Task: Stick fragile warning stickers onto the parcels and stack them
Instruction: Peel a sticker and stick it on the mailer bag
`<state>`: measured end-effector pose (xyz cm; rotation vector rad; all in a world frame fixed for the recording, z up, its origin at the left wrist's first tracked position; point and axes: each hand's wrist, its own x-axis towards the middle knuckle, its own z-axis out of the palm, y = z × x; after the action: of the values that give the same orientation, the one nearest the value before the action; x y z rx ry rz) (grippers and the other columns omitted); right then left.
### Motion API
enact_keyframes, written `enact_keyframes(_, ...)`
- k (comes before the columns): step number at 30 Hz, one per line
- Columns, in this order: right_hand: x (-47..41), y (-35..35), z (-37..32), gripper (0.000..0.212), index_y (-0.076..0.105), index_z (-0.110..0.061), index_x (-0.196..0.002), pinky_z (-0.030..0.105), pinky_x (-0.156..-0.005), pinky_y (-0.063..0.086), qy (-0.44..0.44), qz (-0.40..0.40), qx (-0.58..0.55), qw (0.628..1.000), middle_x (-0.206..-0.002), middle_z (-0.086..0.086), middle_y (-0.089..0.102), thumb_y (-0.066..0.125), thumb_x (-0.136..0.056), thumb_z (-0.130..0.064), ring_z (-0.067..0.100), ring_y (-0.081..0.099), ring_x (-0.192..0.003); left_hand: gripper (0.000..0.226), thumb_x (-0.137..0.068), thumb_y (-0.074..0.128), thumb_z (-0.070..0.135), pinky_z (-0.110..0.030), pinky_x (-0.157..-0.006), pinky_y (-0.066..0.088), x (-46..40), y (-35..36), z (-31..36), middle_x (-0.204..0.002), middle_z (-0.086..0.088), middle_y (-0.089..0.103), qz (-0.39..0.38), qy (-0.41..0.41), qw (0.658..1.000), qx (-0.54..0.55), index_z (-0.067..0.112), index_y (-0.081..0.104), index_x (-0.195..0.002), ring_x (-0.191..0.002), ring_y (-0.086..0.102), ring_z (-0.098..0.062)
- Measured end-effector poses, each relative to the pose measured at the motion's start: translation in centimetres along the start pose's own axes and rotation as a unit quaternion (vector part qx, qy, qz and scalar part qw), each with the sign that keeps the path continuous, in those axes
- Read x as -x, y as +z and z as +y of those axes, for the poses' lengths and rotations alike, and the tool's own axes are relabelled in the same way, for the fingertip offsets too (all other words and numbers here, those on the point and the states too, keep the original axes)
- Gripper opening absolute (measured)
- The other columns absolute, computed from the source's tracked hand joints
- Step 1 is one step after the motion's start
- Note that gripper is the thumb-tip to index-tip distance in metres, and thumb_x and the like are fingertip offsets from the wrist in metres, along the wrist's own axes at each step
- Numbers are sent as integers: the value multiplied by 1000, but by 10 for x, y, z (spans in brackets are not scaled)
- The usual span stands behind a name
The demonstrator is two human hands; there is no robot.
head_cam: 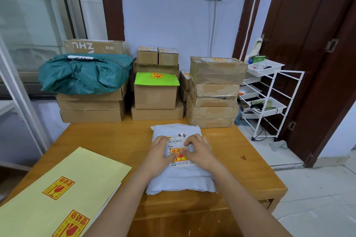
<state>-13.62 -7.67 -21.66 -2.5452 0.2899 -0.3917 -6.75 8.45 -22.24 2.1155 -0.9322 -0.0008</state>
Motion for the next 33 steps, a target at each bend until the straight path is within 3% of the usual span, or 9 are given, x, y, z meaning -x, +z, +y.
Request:
enact_keyframes(3,1,-2,-1,13,49,-28,-97,25,-94,27,9,-9,-21,1000,-105,-13,43,60,-90,-30,6,29,-105,48,-91,62,23,-17,-97,32,-4,1,0,-130,-3,43,11,-27,1000,2,6,44,-132,-123,41,-16)
enact_keyframes(8,7,-6,3,18,54,-21,-98,5,-80,25,11,-11,-113,993,-108,-8,48,51,-94,-4,12,33,-110,39,-92,60,11,-18,-94,37,-4,-2,-2,-121,-1,45,23,-43,998,37,6,48,-129,-115,45,-13)
enact_keyframes(13,15,-11,6,30,60,-10,-117,10,-92,21,21,-35,-130,991,-130,1,49,43,-95,3,15,34,-123,34,-92,51,-4,-26,-102,41,5,-7,-1,-117,3,47,45,-44,995,73,7,53,-124,-115,48,-13)
enact_keyframes(16,20,-14,8,32,55,-7,-125,14,-102,20,24,-37,-107,993,-141,4,42,45,-96,-1,19,31,-134,37,-91,52,-3,-17,-98,31,9,-15,-3,-131,4,42,53,-53,994,78,11,52,-125,-123,41,-10)
enact_keyframes(19,29,-18,12,40,46,-9,-136,21,-108,18,44,-22,-87,995,-149,4,31,49,-96,-9,21,25,-139,36,-91,55,5,-20,-101,30,21,-22,-5,-140,5,37,57,-63,993,79,13,51,-126,-129,36,-11)
enact_keyframes(27,56,-23,13,55,22,-11,-151,26,-109,26,105,-61,-128,984,-153,5,26,41,-102,-26,20,28,-139,50,-96,52,27,-20,-97,31,56,-9,2,-149,3,27,-2,-96,993,68,16,35,-142,-118,35,-6)
enact_keyframes(30,65,-26,15,52,32,-10,-147,30,-109,30,102,-26,-53,993,-145,5,34,43,-100,-29,20,30,-134,54,-98,48,31,-20,-103,27,57,-9,8,-154,3,20,-31,-92,994,42,16,29,-147,-134,31,-12)
enact_keyframes(33,73,-36,21,40,53,-9,-130,30,-100,37,49,29,92,994,-136,0,37,45,-97,-30,16,31,-126,51,-99,45,33,-22,-109,22,53,-16,8,-155,5,19,-74,-79,994,25,21,31,-147,-140,24,-13)
